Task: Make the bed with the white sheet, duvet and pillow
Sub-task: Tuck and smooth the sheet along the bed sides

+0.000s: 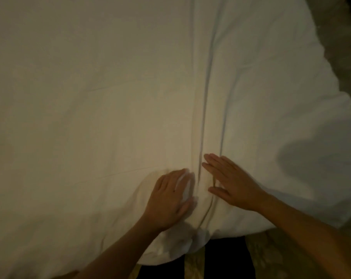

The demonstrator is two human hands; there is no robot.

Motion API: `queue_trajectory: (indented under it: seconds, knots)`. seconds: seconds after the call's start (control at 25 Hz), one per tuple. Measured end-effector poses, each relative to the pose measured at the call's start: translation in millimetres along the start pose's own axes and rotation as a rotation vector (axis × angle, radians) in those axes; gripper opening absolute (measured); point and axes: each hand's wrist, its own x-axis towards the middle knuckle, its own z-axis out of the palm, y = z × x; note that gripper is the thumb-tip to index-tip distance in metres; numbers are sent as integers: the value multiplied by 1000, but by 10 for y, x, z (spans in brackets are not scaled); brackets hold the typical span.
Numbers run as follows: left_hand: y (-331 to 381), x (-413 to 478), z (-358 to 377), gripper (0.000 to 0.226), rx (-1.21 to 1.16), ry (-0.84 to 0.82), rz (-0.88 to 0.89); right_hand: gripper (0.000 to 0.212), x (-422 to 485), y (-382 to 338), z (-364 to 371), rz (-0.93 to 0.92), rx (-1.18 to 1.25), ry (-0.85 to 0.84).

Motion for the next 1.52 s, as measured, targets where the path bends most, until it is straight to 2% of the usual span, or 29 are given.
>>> queue_trajectory:
  seconds: [0.12, 0.2, 0.36, 0.44, 0.52, 0.68, 0.76, 0.92, 1.08, 1.2, 1.32, 1.4, 1.44, 1.52]
  knots:
    - [543, 404, 180, 40, 91, 50, -40, 72, -47, 409, -126, -96, -59, -100]
    - [812, 492, 378, 34, 161, 52, -113, 69, -150, 581, -150, -100, -74, -103]
    - [1111, 382, 633, 38, 209, 40, -331, 50, -278, 815, -99, -262, -211, -15]
    - [1186, 388, 704, 20, 240, 73, -356, 36, -275, 799, -70, -399, -281, 26]
    - [1187, 430, 756, 10, 255, 108, -387, 28, -228, 769, -56, -474, -239, 58]
    - [1260, 305, 777, 14, 202, 157, -390, 24, -248, 791, -58, -476, -139, 71]
    - [1287, 306, 764, 17, 190, 172, -422, 10, -292, 801, -109, -484, -138, 52]
    - [1398, 274, 686, 22, 43, 280, -511, 30, -395, 743, -261, -428, -138, 7]
    - [1430, 223, 664, 27, 4, 314, -506, 15, -397, 674, -236, -359, -148, 28]
    - [1447, 236, 688, 30, -6, 320, -496, 21, -373, 612, -280, -311, -96, 33]
    - [1583, 241, 744, 22, -32, 276, -374, 22, -558, 657, -410, -373, -104, -1]
    - [1696, 265, 794, 17, -30, 232, -362, 11, -695, 759, -429, -420, -78, -32]
    - [1698, 294, 822, 17, -6, 186, -384, 12, -729, 790, -407, -424, -75, -54]
    - [1683, 369, 884, 14, 88, 33, -397, 30, -707, 817, -296, -399, -124, -156]
